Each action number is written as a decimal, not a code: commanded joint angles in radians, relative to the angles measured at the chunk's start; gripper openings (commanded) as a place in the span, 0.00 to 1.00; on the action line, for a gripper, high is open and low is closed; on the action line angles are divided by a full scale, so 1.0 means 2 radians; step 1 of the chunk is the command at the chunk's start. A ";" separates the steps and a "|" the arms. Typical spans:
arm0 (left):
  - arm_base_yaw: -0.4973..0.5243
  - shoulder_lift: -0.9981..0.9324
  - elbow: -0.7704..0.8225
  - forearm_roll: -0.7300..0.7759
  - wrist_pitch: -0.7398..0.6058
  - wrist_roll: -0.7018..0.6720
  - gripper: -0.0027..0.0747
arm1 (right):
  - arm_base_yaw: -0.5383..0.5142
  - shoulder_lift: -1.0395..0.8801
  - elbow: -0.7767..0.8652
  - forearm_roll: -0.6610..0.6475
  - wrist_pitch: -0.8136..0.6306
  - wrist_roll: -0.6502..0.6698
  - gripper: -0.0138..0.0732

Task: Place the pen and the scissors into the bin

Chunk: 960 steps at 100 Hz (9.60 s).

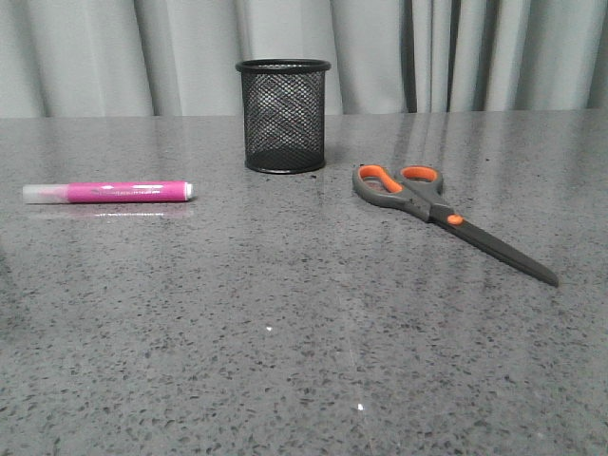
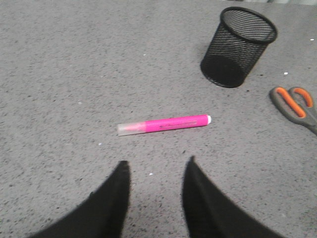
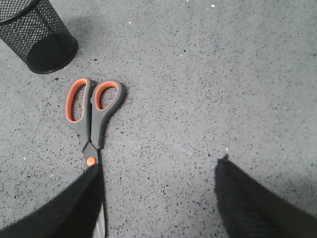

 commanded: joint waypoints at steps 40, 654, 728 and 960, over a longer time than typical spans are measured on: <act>-0.002 0.122 -0.098 -0.097 0.069 0.240 0.54 | -0.001 -0.002 -0.019 0.001 -0.014 -0.007 0.73; 0.036 0.055 -0.028 -0.384 -0.121 0.494 0.01 | 0.189 0.423 -0.292 -0.147 0.146 0.025 0.28; 0.036 0.055 -0.028 -0.394 -0.122 0.494 0.01 | 0.189 0.157 -0.091 -0.116 -0.290 0.020 0.07; 0.036 0.055 -0.028 -0.397 -0.122 0.494 0.01 | 0.250 0.486 -0.232 -0.119 -0.665 0.020 0.12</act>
